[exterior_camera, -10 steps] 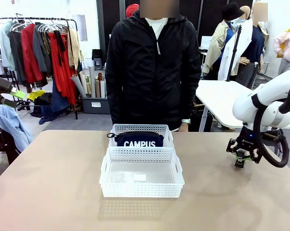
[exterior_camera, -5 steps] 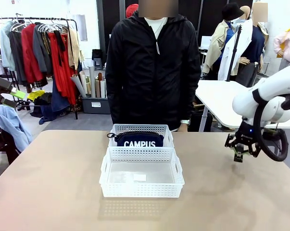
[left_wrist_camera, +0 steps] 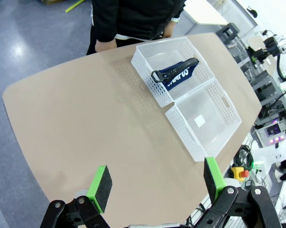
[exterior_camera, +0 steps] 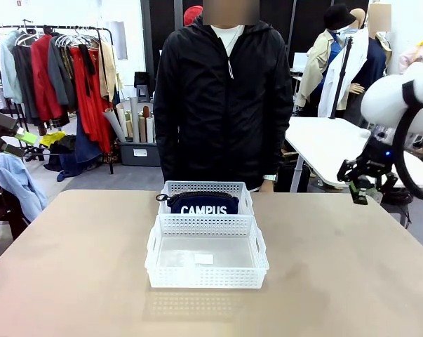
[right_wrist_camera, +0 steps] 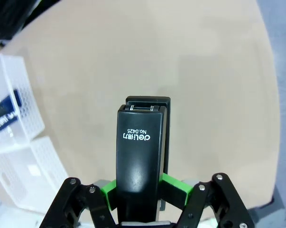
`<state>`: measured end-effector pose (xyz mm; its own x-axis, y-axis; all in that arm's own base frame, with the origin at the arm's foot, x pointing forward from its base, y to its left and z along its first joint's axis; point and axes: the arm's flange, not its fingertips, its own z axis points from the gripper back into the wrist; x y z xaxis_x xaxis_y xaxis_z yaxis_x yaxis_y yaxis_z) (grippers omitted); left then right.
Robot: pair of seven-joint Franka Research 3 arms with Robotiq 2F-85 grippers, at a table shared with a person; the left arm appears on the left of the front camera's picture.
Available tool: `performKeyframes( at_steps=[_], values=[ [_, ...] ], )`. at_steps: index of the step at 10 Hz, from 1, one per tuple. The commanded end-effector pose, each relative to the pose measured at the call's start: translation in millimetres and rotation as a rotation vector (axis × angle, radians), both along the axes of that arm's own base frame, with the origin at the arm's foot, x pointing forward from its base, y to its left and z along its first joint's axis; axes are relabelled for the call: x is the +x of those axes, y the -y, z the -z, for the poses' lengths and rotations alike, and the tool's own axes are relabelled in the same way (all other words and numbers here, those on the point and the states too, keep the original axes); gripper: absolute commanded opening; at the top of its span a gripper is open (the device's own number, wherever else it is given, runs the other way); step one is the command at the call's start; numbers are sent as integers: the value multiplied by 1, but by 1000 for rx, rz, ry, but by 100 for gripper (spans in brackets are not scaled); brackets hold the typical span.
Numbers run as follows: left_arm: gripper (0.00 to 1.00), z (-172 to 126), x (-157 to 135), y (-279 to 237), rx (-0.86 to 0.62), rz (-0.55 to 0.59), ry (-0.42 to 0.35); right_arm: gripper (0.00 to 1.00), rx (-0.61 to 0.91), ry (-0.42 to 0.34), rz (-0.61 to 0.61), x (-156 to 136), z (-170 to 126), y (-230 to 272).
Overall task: Distribute items into two baskets.
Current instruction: Pick up the Stapler that the person points to, then place the picked Stapler into the Organizing basket as instructed by the person.
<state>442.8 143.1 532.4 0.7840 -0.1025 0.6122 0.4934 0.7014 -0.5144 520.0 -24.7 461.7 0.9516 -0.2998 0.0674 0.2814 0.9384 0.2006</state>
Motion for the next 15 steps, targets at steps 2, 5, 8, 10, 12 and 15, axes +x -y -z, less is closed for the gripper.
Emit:
performKeyframes(
  at_steps=[2,5,8,10,12,15],
  values=[
    [100,-1,1,1,-15,-6,-1,11,8,-21,-197,-29,-38,5],
    [100,-1,1,1,-15,-6,-1,11,-4,-73,-356,-59,-56,5],
    [100,-1,1,1,-15,-6,-1,11,10,-82,-342,-61,-57,-2],
    [100,-1,1,1,-15,-6,-1,11,10,-82,-342,-61,-57,-2],
    [100,-1,1,1,-15,-6,-1,11,10,-82,-342,-61,-57,-2],
    [100,-1,1,1,-15,-6,-1,11,10,-82,-342,-61,-57,-2]
  ],
)
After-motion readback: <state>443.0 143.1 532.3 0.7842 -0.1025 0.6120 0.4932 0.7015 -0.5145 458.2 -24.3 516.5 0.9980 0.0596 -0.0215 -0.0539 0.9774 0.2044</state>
